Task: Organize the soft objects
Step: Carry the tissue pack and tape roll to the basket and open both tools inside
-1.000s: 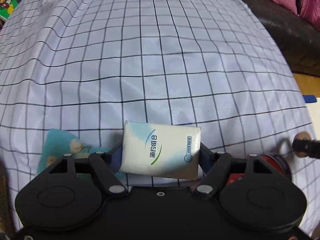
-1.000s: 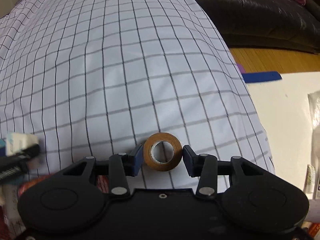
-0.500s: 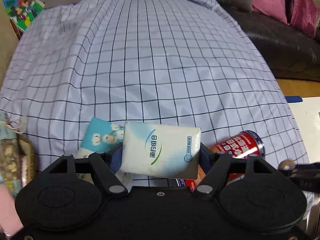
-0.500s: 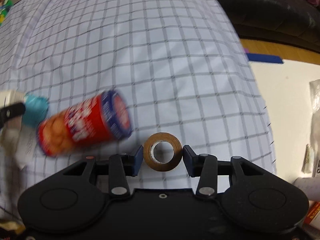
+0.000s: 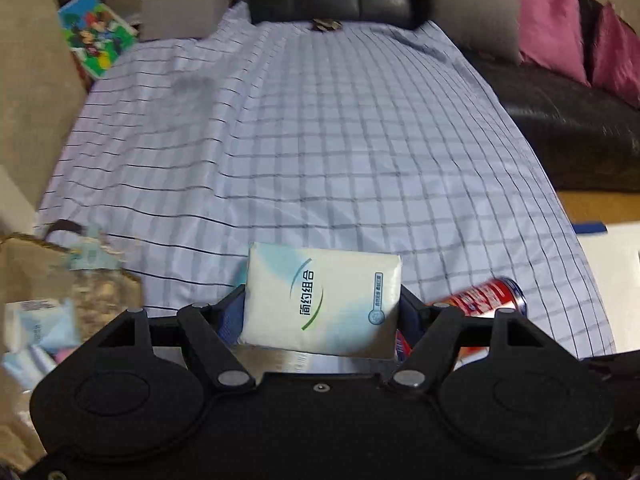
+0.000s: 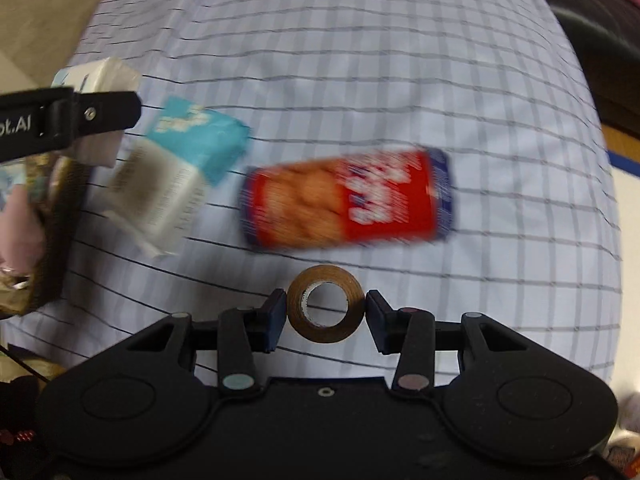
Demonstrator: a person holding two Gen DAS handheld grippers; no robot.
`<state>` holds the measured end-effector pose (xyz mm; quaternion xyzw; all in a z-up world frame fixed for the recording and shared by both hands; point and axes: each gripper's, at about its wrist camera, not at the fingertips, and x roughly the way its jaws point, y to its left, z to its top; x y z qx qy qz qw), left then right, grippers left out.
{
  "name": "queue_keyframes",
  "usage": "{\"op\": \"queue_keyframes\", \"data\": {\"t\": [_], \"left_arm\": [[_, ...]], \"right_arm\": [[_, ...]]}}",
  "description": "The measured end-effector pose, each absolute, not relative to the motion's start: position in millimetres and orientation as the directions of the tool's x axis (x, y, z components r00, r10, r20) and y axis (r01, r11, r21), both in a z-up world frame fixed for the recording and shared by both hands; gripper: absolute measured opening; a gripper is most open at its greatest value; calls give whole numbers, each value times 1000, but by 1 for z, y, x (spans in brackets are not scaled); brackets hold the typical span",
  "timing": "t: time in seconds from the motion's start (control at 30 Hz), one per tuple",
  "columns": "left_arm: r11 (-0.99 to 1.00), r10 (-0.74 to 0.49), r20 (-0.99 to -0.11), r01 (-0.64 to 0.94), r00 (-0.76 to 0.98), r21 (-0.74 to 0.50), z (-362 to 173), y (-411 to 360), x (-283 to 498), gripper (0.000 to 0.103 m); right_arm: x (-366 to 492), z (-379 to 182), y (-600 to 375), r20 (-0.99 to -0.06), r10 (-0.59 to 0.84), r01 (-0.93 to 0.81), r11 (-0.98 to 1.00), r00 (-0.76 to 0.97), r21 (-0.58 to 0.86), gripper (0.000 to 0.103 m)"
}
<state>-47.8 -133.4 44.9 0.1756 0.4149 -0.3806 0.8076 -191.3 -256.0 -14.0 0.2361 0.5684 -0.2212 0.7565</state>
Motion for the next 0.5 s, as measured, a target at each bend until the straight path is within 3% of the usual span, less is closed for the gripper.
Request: {"op": "queue_keyframes", "data": {"t": [0.5], "left_arm": [[828,-347,-782,560,517,3,65,-26,21,69]], "right_arm": [[-75,39,-185,-889,-53,465,865,455,187,43]]}}
